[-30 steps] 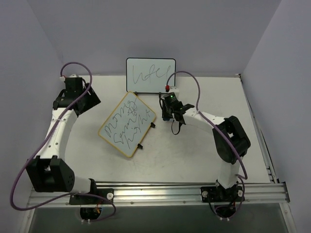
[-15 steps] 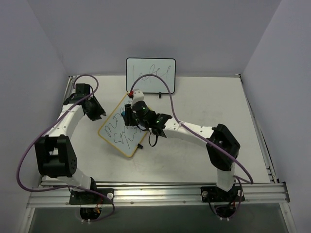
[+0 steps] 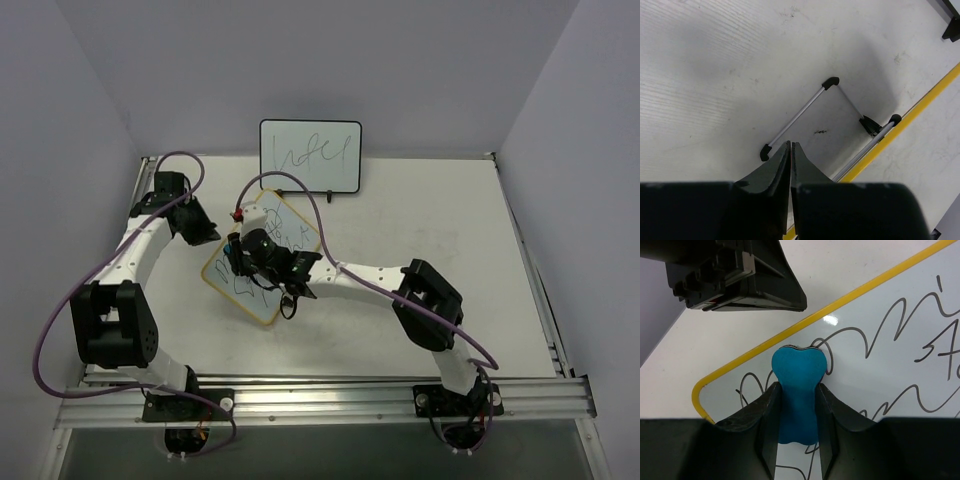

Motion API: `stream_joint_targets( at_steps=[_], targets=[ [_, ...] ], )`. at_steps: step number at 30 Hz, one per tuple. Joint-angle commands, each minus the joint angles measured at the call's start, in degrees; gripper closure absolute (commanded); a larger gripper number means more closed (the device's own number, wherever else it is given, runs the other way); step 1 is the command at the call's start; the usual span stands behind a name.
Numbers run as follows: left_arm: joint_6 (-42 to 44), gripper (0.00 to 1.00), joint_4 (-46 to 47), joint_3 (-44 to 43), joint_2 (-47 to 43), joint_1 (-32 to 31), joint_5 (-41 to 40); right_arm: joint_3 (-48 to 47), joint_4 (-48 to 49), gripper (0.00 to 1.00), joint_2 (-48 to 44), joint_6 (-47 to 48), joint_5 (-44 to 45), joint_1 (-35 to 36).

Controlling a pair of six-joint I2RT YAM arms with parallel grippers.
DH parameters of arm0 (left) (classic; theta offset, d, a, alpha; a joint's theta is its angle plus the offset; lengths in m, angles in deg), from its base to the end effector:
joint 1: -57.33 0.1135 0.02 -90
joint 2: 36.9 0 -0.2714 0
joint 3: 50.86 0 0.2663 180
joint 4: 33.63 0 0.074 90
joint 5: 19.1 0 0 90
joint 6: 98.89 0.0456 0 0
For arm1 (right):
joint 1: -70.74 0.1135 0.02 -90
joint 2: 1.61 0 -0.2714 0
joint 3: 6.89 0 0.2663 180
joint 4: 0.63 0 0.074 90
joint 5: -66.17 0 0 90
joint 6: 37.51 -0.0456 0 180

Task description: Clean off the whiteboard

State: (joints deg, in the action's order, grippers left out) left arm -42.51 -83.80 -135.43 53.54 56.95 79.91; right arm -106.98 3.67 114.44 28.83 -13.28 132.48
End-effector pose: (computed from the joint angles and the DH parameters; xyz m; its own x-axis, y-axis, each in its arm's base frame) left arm 0.3534 -0.0095 0.2589 -0.7427 -0.5419 -0.3933 -0.3809 0.8250 -0.4175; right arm 0.2496 0.4467 0.2601 -0.4011 0.0871 -0.9119 -0.6770 0.6424 0.3591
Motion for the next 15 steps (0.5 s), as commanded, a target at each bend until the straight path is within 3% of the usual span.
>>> stream_joint_targets(
  at_steps=[1,15],
  targets=[
    [1.28,0.89,1.9,-0.87,-0.52,-0.14,2.23,-1.09,4.38,0.94,0.84,1.16,6.05,1.37],
    [3.3,0.98,2.34,-2.19,0.71,-2.69,6.01,4.97,14.04,0.97,2.69,0.81,16.16,1.55]
  ],
)
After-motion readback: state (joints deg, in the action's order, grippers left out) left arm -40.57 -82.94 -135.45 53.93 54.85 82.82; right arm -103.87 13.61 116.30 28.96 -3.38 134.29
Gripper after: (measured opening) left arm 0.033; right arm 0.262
